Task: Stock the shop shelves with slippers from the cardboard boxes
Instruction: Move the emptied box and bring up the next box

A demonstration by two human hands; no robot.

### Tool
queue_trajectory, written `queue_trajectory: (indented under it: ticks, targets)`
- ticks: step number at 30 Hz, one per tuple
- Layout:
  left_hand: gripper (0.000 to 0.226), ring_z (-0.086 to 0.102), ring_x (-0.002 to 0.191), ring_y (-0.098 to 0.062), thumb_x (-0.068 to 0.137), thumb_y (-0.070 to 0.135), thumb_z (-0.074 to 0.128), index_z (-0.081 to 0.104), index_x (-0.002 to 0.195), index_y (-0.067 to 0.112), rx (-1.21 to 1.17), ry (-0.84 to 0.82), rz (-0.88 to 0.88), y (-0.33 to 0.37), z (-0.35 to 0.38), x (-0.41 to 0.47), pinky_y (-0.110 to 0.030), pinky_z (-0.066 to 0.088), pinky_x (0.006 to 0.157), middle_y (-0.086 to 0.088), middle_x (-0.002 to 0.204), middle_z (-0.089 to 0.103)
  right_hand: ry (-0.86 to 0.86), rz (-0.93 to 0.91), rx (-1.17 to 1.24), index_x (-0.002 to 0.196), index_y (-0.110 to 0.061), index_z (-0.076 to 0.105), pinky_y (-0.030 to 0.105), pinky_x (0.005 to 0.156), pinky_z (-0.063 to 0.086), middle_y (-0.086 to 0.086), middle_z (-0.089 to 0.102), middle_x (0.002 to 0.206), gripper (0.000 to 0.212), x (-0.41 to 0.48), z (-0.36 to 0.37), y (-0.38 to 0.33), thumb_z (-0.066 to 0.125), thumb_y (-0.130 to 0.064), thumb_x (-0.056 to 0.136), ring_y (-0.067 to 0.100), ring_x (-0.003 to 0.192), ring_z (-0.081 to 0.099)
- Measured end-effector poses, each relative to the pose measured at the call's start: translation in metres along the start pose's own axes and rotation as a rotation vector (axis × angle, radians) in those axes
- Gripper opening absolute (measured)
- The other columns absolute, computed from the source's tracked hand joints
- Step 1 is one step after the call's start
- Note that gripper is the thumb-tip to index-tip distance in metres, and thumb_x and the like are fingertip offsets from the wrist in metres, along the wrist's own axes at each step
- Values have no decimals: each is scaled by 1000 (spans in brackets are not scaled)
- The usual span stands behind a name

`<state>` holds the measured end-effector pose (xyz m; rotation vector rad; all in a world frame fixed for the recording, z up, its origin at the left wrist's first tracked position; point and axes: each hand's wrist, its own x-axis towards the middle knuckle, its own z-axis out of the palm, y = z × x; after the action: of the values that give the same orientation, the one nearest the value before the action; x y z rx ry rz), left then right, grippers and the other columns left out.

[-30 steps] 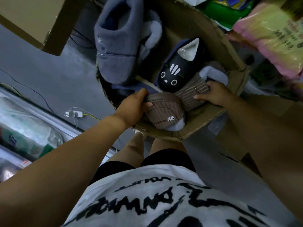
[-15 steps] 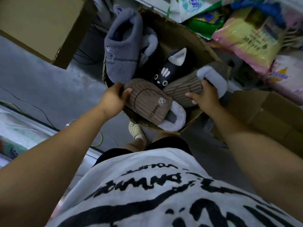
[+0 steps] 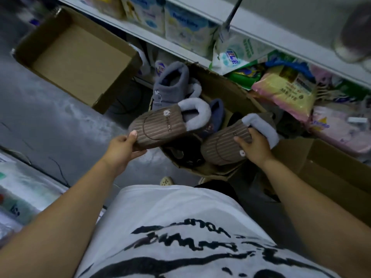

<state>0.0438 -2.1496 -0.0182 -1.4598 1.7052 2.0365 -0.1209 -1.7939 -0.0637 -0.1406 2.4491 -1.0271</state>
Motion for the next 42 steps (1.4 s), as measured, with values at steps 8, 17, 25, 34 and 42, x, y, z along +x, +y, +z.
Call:
queue_trajectory:
  ticks: [8,17,25,34,42]
  targets:
    - [33,67,116,-32,102,13,59,53,131,-2,-189,-200,-19,21,21,-12,-44,57,93,-22,128,66,-86,-55,179,103,-14,69,22,60,57,4,73,91,27,-32,10,-91,78,-35,88,15,78,70]
    - [58,65,121,-34,86,4,68,50,141,11,-313,-507,-77,41,14,-31,-55,54,98,-17,130,67,59,-271,164,103,-21,67,27,72,57,-5,73,94,21,-38,-7,-148,79,-29,88,9,85,69]
    - [50,74,92,-13,87,4,70,55,132,17,-227,-512,-24,55,46,-34,-40,54,89,-3,105,77,160,-277,93,119,-14,68,19,84,49,-6,70,106,35,-36,-42,-151,78,-27,89,4,96,64]
    - [48,70,104,-15,90,9,73,55,134,14,-97,-522,23,103,130,-21,-35,48,93,-2,112,76,229,-281,-34,116,-19,64,19,78,43,-6,66,107,32,5,-123,-137,75,-33,90,10,98,60]
    - [34,54,69,-10,89,6,74,60,119,15,-164,-475,2,153,249,16,-26,48,63,-4,89,66,236,-273,-52,111,-19,62,29,82,45,-2,66,103,29,96,-205,-110,77,-28,89,14,96,60]
